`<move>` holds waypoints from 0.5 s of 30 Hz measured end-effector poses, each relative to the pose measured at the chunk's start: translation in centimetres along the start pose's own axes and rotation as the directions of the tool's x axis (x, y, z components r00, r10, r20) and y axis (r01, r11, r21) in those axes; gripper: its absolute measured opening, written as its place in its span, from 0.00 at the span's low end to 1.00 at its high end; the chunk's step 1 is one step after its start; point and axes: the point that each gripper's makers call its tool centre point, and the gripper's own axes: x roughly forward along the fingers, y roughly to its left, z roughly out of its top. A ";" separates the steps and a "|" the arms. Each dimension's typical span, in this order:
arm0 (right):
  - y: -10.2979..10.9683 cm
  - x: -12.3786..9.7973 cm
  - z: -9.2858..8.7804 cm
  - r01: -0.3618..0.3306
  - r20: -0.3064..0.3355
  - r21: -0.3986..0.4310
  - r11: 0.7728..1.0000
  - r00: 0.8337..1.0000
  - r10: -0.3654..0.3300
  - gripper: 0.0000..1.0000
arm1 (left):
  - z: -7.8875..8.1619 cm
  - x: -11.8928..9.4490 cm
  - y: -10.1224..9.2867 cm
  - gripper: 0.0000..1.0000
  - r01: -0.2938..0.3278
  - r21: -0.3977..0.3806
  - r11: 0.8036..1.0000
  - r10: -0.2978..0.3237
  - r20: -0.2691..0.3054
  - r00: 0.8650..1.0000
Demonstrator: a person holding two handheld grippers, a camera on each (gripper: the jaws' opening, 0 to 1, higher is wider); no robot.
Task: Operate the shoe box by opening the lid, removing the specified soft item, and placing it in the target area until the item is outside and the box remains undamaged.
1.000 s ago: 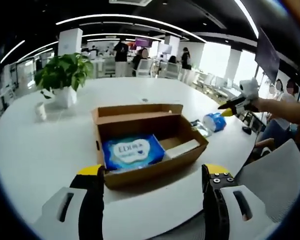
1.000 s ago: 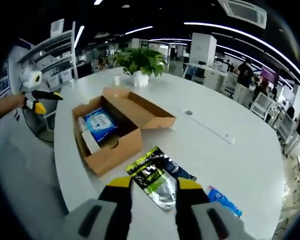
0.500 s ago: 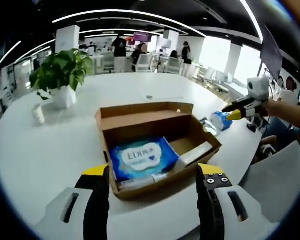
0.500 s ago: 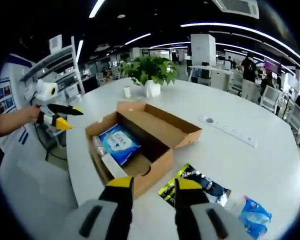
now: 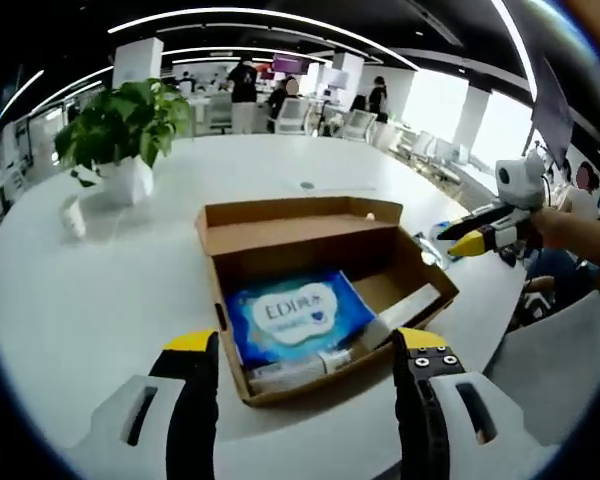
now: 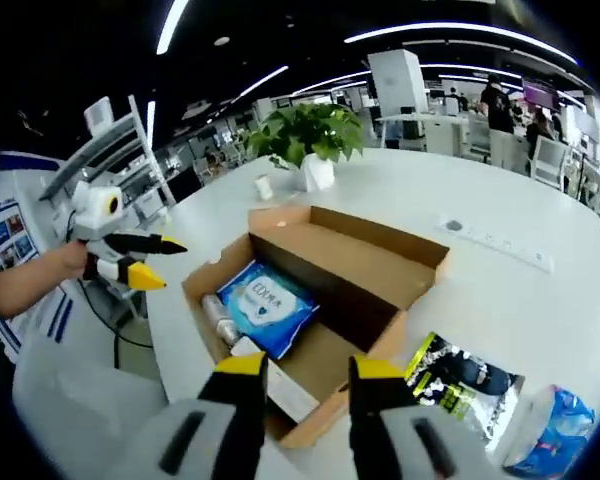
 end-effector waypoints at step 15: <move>1.5 5.2 -1.0 -0.021 -0.093 0.040 0.999 0.995 0.024 0.30 | 0.0 0.6 1.7 0.71 -0.020 -0.009 1.000 0.019 -0.015 1.000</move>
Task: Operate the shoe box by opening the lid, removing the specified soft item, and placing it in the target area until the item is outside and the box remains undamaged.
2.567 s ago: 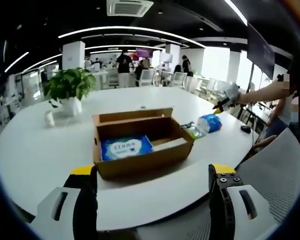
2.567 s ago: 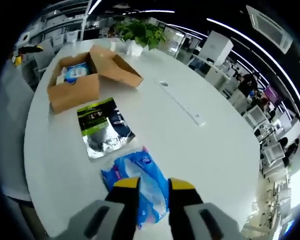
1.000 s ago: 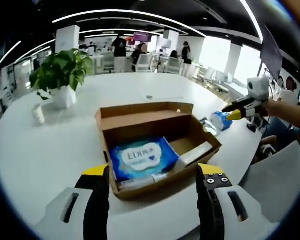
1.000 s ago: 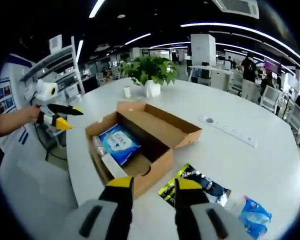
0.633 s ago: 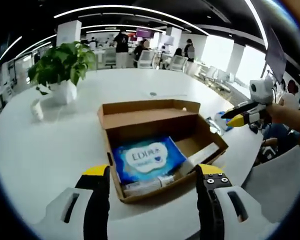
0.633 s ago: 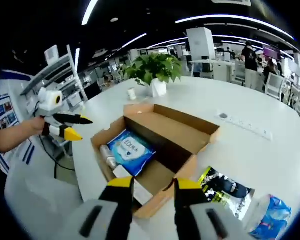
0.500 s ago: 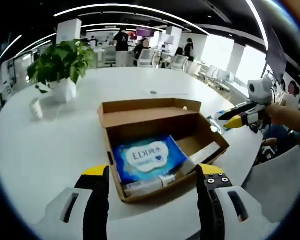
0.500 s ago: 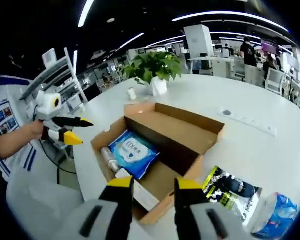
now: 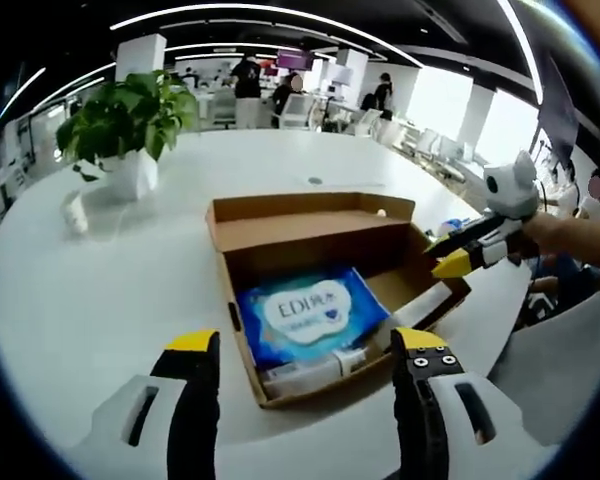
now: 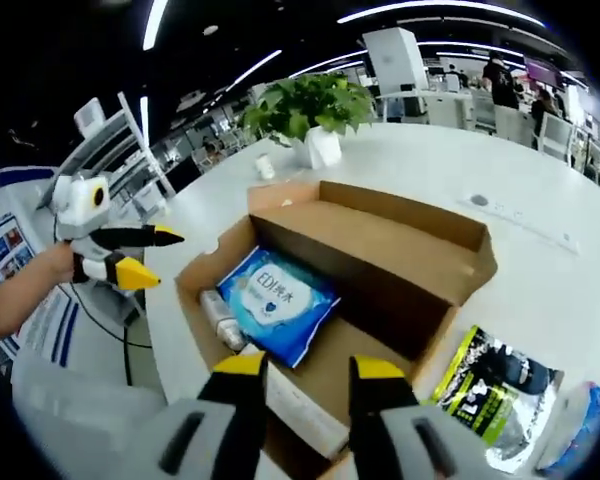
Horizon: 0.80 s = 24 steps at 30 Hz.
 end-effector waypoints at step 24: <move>-0.2 6.0 -1.3 0.034 -0.143 0.053 0.998 0.989 -0.026 0.26 | 0.2 2.3 0.8 0.64 -0.010 0.026 1.000 0.011 -0.042 0.999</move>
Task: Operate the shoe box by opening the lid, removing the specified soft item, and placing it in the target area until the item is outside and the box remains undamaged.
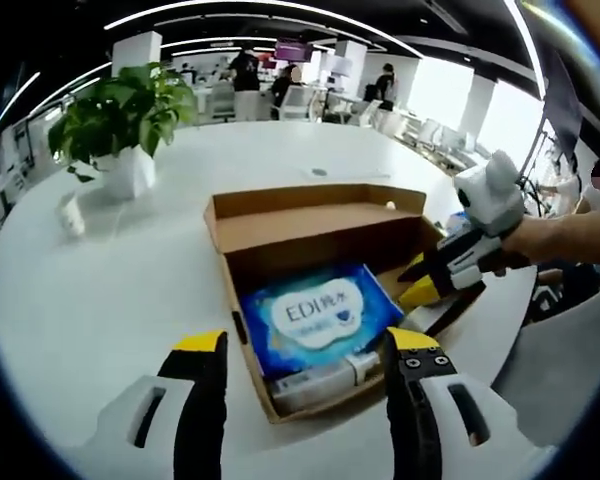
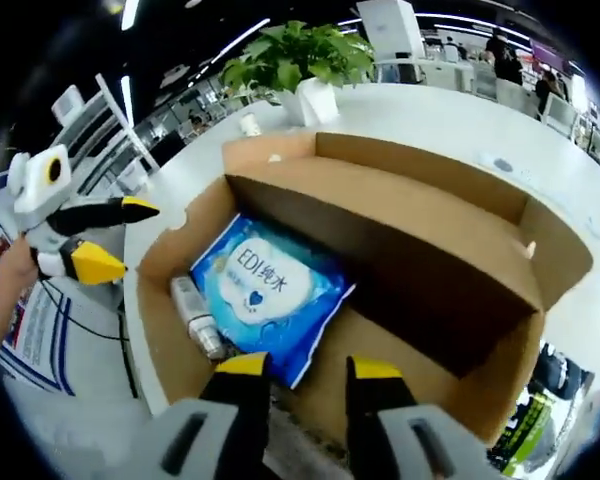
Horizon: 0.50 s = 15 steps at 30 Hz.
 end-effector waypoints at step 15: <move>-0.2 2.6 0.3 -0.040 0.009 0.251 0.967 0.999 0.039 0.15 | -0.5 1.5 0.6 0.56 -0.004 -0.019 1.000 0.003 -0.019 1.000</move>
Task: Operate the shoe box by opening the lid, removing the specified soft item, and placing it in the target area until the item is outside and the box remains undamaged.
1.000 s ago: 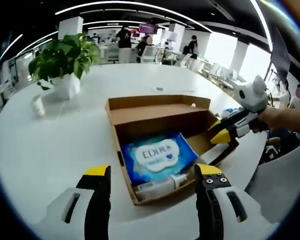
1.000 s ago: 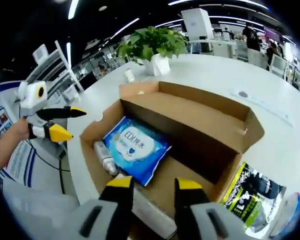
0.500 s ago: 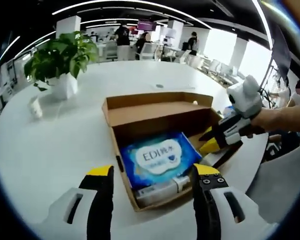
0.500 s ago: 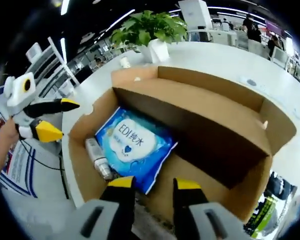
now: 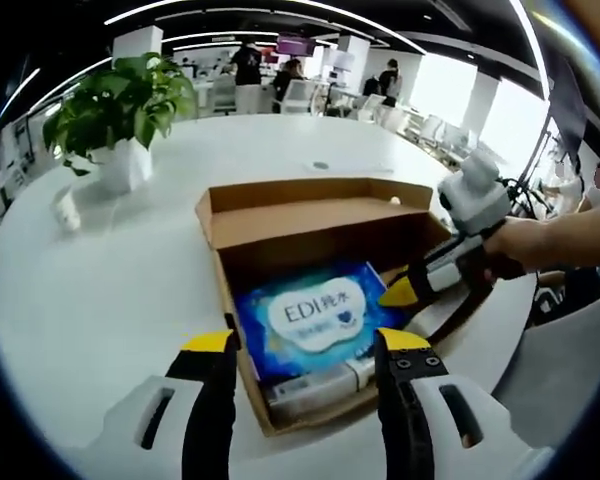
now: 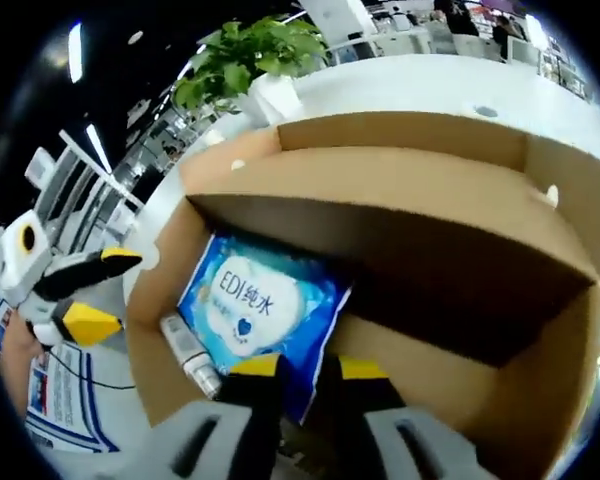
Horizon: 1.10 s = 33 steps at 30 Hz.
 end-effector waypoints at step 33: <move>-0.3 -3.2 1.1 -0.016 0.146 0.051 0.999 0.989 0.009 0.00 | -0.1 2.1 -0.9 0.42 0.024 -0.021 0.999 -0.025 -0.031 0.999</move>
